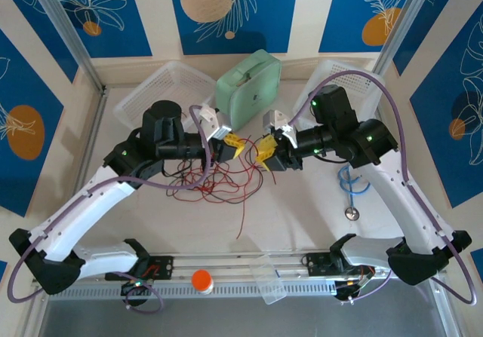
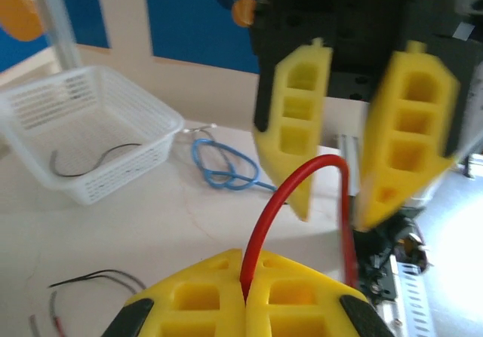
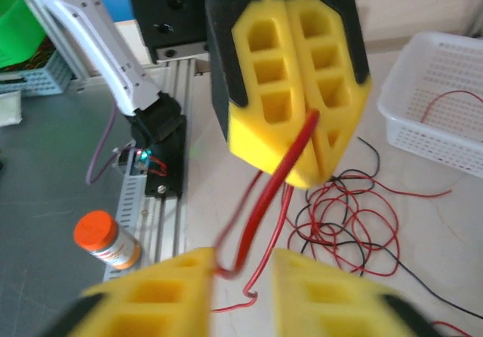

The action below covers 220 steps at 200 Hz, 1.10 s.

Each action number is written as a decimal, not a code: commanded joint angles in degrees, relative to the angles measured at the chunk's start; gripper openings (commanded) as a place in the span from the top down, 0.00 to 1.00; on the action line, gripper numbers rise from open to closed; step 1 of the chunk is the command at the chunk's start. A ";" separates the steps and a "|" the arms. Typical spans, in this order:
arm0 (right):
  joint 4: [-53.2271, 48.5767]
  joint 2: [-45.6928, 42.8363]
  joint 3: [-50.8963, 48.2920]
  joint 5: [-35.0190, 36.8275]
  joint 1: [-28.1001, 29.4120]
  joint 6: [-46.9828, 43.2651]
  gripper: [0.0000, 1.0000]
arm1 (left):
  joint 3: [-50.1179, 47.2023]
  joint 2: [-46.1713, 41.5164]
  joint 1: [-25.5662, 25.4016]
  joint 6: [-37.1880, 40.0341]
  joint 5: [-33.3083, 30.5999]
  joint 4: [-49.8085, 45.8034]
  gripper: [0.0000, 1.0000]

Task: Untangle the cables

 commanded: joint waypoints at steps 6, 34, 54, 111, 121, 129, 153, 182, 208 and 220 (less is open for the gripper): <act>8.08 -3.06 -3.95 6.51 -1.64 11.61 0.25 | 4.88 -0.30 -0.29 -1.99 -16.03 -2.19 1.00; 10.89 -3.75 -7.07 13.90 -2.44 21.15 0.09 | 9.61 2.05 0.48 -3.28 -35.27 -5.40 1.00; 12.60 -4.40 -10.56 18.14 -2.33 26.90 0.08 | 12.56 3.77 2.80 -2.67 -42.14 -6.22 1.00; 17.58 -8.59 -22.16 19.39 -2.17 36.18 0.08 | 22.53 10.49 17.11 -6.07 -43.54 -5.60 1.00; 18.44 -9.51 -24.21 19.83 -2.08 37.21 0.08 | 24.09 12.27 19.50 -6.22 -43.18 -5.01 1.00; 19.04 -10.17 -25.71 20.09 -2.08 37.94 0.08 | 25.65 14.00 20.99 -5.96 -43.29 -4.75 1.00; 20.08 -11.47 -28.77 19.91 -1.91 39.77 0.08 | 30.02 19.30 23.83 -3.74 -44.88 -2.92 1.00; 21.19 -12.07 -31.86 19.62 -1.13 42.30 0.08 | 31.49 24.97 26.67 -1.17 -48.43 2.61 1.00; 22.03 -12.17 -34.08 19.94 0.39 44.34 0.09 | 31.68 30.58 29.34 0.38 -52.33 8.04 1.00; 22.29 -12.24 -34.91 20.61 1.49 45.19 0.09 | 32.60 33.39 30.66 0.45 -53.56 9.45 1.00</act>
